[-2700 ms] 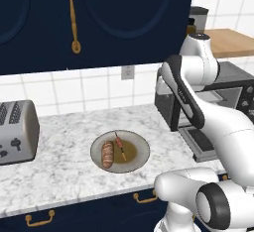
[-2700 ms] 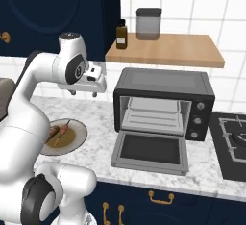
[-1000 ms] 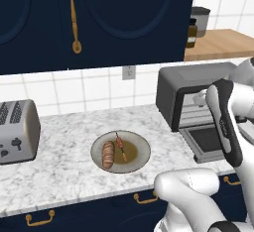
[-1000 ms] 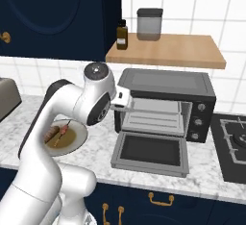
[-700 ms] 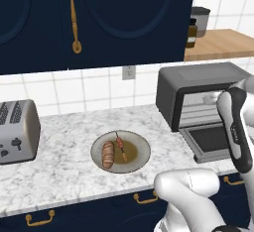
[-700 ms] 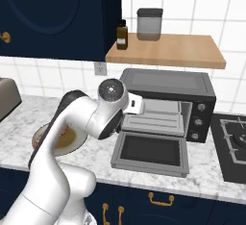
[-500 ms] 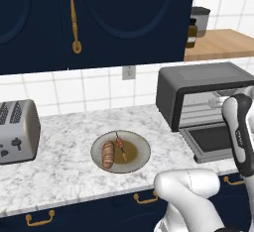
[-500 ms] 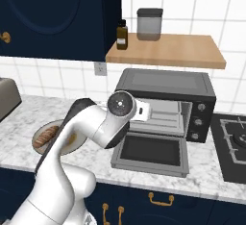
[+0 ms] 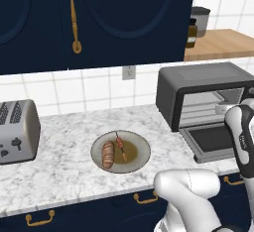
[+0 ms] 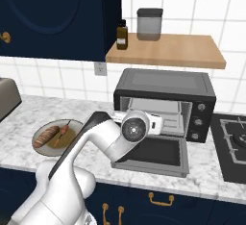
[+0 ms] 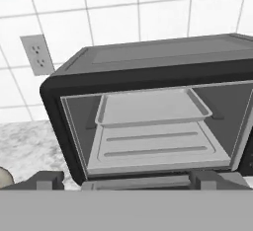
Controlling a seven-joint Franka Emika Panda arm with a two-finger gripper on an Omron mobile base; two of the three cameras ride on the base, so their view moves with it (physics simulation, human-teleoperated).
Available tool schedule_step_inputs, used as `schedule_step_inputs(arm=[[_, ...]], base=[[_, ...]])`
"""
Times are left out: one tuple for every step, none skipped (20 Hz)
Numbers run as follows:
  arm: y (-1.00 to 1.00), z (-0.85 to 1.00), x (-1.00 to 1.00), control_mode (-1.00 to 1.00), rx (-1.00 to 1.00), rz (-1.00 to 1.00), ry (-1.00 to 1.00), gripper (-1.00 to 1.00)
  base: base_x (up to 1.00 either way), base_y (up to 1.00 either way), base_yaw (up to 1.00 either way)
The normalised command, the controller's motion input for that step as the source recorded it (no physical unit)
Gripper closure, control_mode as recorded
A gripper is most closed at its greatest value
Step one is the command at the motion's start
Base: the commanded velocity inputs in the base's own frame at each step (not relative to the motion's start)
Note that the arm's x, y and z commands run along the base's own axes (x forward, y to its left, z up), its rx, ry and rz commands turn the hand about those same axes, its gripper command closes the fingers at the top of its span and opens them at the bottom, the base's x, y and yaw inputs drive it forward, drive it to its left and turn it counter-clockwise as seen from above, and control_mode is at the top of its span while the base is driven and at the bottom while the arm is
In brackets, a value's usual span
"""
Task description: Pick up the kebab skewer and baguette bread, and place them inside the toaster oven. Close the toaster oven door and start by setting the timer.
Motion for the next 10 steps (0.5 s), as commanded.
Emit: schedule_step_inputs(arm=[[-0.24,-0.11,0.34,-1.00,0.00,-0.01,-0.10,-1.00],[-0.27,-0.21,0.29,-1.00,0.00,-0.01,-0.10,-1.00],[-0.46,-0.03,0.03,-1.00,0.00,0.00,0.00,-1.00],[-0.31,-0.10,0.11,-1.00,0.00,0.00,0.00,-1.00],[-0.27,-0.15,0.09,-1.00,0.00,0.00,-0.01,-1.00],[-0.09,-0.14,0.19,-1.00,0.00,0.00,-0.07,-1.00],[-0.01,-0.11,0.29,-1.00,0.00,0.00,-0.06,-1.00],[-0.05,-0.18,0.32,-1.00,0.00,0.00,-0.10,-1.00],[0.00,-0.20,0.34,-1.00,0.00,0.00,-0.11,-1.00],[-0.02,-0.15,0.36,-1.00,0.00,0.00,-0.05,-1.00]], base=[[0.00,0.00,0.00],[0.00,0.00,0.00],[0.00,0.00,0.00],[0.00,0.00,0.00],[0.00,0.00,0.00],[0.00,0.00,0.00],[0.00,0.00,0.00],[0.00,0.00,0.00],[0.00,0.00,0.00],[0.00,0.00,0.00]])
